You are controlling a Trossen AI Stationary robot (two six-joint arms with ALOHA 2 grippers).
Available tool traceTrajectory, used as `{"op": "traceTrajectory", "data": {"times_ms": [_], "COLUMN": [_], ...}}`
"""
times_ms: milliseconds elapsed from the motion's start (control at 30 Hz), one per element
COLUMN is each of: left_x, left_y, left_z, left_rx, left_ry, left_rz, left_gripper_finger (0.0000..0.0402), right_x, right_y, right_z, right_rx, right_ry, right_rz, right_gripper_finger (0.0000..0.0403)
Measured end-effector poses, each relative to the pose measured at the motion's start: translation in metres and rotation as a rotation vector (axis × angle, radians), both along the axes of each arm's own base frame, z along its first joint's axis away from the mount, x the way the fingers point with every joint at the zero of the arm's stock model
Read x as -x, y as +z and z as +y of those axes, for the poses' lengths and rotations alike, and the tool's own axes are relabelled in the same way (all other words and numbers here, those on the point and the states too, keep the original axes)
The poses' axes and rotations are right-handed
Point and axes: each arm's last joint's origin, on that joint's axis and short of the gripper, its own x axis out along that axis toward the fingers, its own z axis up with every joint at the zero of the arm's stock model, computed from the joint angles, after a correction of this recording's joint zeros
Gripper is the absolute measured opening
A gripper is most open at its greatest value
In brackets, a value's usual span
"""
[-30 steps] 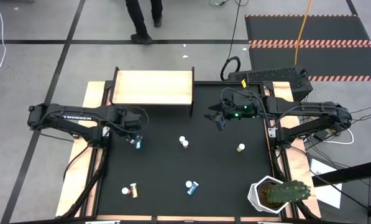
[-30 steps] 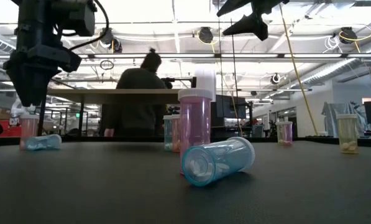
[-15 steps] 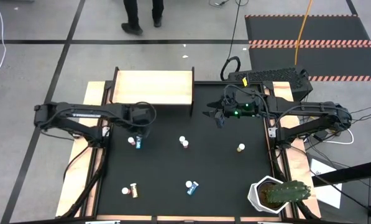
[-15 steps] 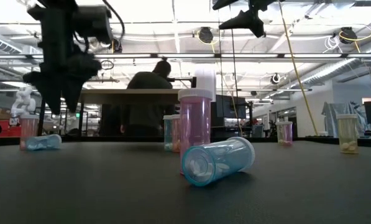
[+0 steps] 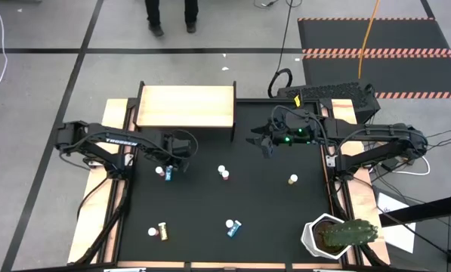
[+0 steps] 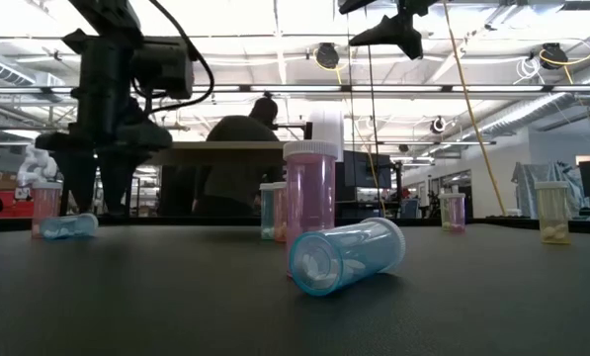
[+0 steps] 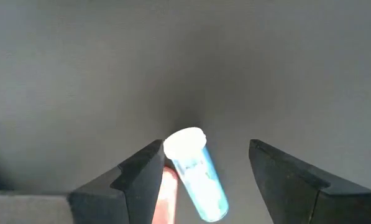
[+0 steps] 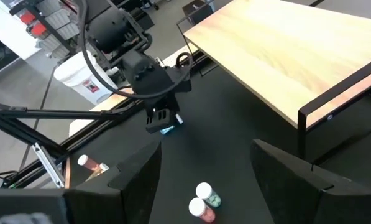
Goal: Pick and place medicine bottles onto shelf by color
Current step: Put the top left blue pill bottle on the shelf
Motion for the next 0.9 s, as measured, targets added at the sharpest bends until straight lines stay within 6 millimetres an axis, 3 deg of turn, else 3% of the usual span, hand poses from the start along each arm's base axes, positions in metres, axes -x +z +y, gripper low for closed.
{"op": "traceTrajectory", "data": {"times_ms": [500,900], "left_x": [-0.0031,-0.0066], "left_y": [-0.008,-0.0093], "left_z": [-0.0013,-0.004], "left_rx": [0.007,-0.004], "left_ry": [0.019,-0.028], "left_rz": [0.032,0.01], "left_gripper_finger": [0.0233,0.0158], "right_x": [0.0004,0.0007], "right_y": [-0.0008,-0.0016], "right_z": [0.0003,0.0003], "right_rx": [0.01,0.014], "right_ry": [0.007,0.011], "right_rz": [0.012,0.021], "right_gripper_finger": [0.024,0.024]}}
